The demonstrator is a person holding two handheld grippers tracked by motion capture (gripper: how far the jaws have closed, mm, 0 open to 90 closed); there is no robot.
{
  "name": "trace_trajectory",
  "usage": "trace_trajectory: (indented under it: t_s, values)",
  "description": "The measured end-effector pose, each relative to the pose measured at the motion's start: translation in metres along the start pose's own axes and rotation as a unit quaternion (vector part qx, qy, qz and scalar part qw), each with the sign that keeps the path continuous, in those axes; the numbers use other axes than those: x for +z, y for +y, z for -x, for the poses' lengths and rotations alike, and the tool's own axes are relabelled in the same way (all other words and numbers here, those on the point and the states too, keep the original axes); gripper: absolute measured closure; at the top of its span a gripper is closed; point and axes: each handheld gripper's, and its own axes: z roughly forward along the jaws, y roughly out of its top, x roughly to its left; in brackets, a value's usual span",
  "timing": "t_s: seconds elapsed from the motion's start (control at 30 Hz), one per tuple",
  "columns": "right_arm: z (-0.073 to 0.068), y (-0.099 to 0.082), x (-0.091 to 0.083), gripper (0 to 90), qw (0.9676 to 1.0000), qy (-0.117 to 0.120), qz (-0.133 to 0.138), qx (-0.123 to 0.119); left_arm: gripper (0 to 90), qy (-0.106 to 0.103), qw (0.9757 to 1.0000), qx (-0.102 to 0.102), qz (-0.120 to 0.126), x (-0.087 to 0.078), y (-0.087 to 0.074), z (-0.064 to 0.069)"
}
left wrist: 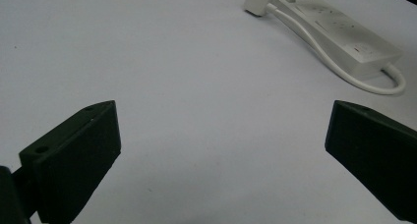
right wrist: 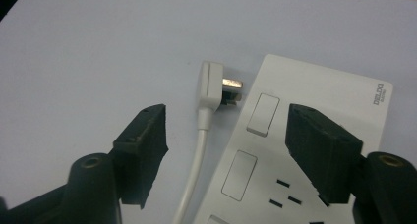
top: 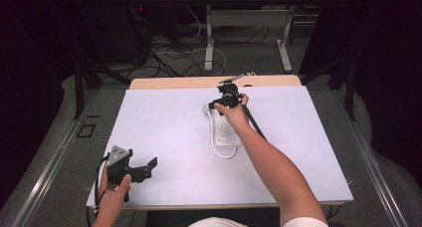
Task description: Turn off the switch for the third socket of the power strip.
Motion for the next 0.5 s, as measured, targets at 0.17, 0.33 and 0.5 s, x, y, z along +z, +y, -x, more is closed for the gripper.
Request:
trace_trajectory:
  t_s: [0.17, 0.33, 0.5]
  values:
    - [-0.006, -0.004, -0.009, 22.7, 0.9995, -0.012, -0.004, -0.027, 0.2, 0.001, 1.0000, 0.001, 0.000, 0.000, 0.000, 0.000]
    - [-0.012, -0.011, -0.021, 18.9, 0.9991, -0.017, 0.018, -0.033, 0.2, 0.001, 1.0000, 0.001, 0.000, -0.001, 0.000, 0.000]
    - [-0.016, -0.019, -0.031, 15.2, 0.9989, -0.015, 0.020, -0.040, 0.2, 0.002, 1.0000, 0.001, 0.000, -0.001, -0.001, 0.000]
